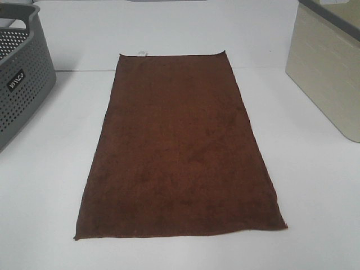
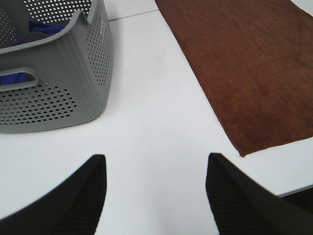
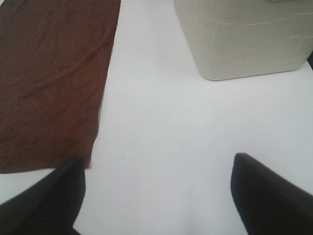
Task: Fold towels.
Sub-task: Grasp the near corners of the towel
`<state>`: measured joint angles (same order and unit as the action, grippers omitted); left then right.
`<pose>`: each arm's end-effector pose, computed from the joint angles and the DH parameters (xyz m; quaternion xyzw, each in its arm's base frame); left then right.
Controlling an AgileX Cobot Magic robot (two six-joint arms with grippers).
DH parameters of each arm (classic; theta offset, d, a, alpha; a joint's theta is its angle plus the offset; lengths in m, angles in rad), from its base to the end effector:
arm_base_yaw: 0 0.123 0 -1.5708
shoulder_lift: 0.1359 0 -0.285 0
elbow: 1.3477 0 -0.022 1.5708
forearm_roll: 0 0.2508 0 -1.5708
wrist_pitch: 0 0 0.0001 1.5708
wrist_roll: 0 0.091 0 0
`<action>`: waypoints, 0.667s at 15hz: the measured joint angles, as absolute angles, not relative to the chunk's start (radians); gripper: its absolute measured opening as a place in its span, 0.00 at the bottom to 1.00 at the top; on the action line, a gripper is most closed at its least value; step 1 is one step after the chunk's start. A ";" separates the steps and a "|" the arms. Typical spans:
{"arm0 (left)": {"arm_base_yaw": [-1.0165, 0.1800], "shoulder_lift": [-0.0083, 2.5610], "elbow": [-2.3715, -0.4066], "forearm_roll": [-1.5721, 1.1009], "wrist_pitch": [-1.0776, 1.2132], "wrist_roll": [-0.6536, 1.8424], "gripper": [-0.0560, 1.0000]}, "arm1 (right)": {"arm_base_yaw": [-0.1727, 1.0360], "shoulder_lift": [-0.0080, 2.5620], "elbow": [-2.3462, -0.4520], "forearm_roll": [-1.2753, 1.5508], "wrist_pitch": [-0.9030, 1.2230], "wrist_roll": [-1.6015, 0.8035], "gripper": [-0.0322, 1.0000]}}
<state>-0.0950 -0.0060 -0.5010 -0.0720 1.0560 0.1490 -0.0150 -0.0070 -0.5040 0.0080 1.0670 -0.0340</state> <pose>-0.0063 -0.0051 0.2781 0.1048 0.8431 -0.0217 0.5270 -0.0066 0.0007 0.2779 -0.0083 0.8520 -0.0088 0.5235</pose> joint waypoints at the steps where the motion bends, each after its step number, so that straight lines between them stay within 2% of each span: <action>1: -0.095 -0.006 -0.501 -0.072 1.056 0.149 0.60 | -0.015 -0.007 -0.504 0.008 1.067 -0.034 0.78; 10: -0.095 -0.006 -0.501 -0.072 1.056 0.149 0.60 | -0.015 -0.007 -0.504 0.012 1.067 -0.034 0.78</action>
